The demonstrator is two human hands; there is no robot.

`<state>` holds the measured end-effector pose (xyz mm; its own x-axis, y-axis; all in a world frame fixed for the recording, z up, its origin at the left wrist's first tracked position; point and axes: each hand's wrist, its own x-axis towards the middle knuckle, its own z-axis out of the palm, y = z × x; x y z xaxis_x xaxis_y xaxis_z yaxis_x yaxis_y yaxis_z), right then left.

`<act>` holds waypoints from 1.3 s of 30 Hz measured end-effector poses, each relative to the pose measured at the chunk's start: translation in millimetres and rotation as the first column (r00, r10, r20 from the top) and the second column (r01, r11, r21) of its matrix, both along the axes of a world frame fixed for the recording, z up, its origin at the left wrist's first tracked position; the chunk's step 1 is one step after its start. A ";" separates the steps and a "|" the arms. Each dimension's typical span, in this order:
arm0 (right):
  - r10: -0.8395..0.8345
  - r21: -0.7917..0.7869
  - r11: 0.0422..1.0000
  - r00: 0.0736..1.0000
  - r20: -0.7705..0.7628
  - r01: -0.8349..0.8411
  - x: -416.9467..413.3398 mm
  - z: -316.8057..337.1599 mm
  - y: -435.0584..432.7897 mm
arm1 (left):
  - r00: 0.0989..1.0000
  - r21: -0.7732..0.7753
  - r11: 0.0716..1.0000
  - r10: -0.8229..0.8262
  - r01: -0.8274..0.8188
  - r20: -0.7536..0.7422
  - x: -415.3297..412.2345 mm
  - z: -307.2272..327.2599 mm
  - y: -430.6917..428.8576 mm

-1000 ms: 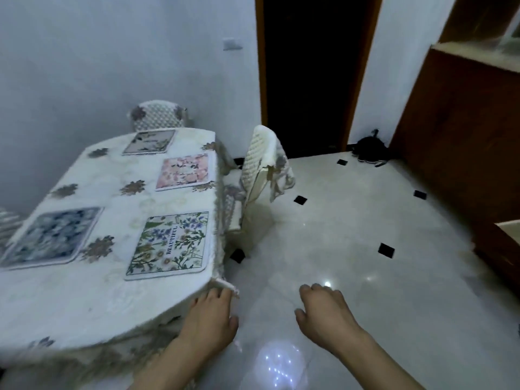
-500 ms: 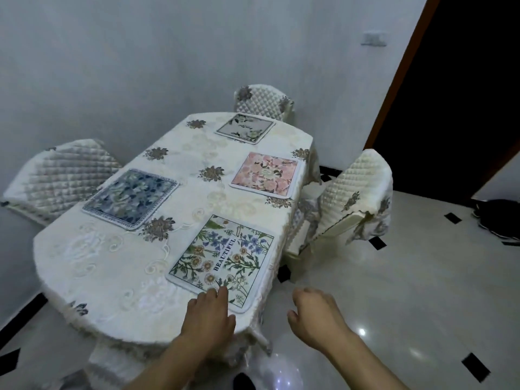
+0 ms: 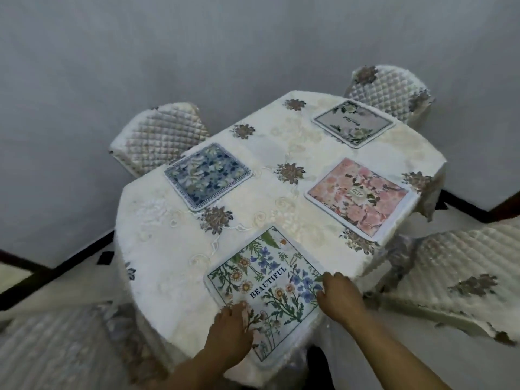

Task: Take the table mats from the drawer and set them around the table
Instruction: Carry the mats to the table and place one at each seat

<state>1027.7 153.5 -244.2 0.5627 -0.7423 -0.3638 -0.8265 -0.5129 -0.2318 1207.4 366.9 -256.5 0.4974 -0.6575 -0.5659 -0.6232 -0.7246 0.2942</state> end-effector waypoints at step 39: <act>0.173 0.254 0.874 0.752 0.636 -0.415 160.8 81.5 360.3 | 0.177 -0.676 -0.080 0.936 -0.733 -0.303 -19.2 99.7 418.7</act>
<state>1188.5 513.8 -162.7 0.9176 -0.3857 -0.0960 -0.2903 -0.4854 -0.8247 1188.1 785.5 -156.9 0.9418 0.3248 -0.0866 0.2270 -0.4249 0.8763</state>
